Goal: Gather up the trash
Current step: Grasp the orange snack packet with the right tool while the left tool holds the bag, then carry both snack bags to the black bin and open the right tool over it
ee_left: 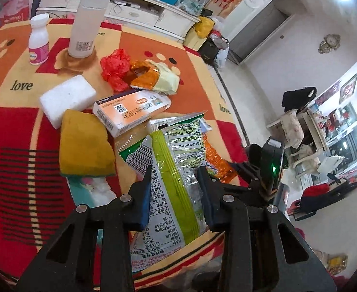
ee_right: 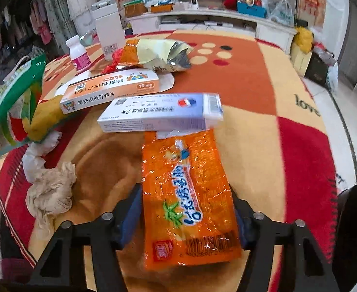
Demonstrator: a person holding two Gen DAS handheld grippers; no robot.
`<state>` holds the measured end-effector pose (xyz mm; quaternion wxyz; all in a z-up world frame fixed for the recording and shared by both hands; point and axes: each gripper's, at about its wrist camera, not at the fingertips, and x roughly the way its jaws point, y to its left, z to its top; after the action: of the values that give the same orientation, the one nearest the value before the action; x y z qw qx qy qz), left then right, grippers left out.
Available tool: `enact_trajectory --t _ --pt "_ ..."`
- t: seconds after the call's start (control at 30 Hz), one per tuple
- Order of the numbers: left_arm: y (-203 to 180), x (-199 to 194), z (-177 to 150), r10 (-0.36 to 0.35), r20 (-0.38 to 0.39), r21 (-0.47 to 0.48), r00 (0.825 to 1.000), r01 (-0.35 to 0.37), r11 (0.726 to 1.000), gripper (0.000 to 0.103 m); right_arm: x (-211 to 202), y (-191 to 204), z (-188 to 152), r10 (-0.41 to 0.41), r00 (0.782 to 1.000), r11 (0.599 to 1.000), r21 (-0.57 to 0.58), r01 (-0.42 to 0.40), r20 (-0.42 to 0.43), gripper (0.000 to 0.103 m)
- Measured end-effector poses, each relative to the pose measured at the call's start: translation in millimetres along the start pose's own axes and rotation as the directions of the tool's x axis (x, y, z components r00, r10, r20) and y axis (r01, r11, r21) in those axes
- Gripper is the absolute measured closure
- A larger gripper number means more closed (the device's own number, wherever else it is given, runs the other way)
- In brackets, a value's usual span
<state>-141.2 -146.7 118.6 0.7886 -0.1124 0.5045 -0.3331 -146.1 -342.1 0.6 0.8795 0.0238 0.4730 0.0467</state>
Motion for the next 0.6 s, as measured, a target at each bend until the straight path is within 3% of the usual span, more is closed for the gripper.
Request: enact_trajectory --t 0.1,0.27,0.4,0.6 --pt "-10 -5 1 -0.009 0.018 0.027 1.000 0.009 1.000 0.071 -11 -8 -8 0.036 0.999 0.999 0.036 -0.037 0.019 0.050" --pt "-39 -9 -1 0.066 0.074 0.131 0.995 -0.075 0.989 0.071 -37 -24 -30 0.063 0.997 0.993 0.098 -0.068 0.047 0.050" --pt "-52 1 -4 0.044 0.065 0.156 0.997 -0.054 0.986 0.071 -48 -33 -47 0.049 0.998 0.990 0.131 -0.054 0.039 0.050" --pt "-70 15 -7 0.045 0.052 0.186 0.998 -0.054 0.981 0.071 -46 -36 -56 0.013 1.000 0.990 0.141 -0.013 -0.001 0.027"
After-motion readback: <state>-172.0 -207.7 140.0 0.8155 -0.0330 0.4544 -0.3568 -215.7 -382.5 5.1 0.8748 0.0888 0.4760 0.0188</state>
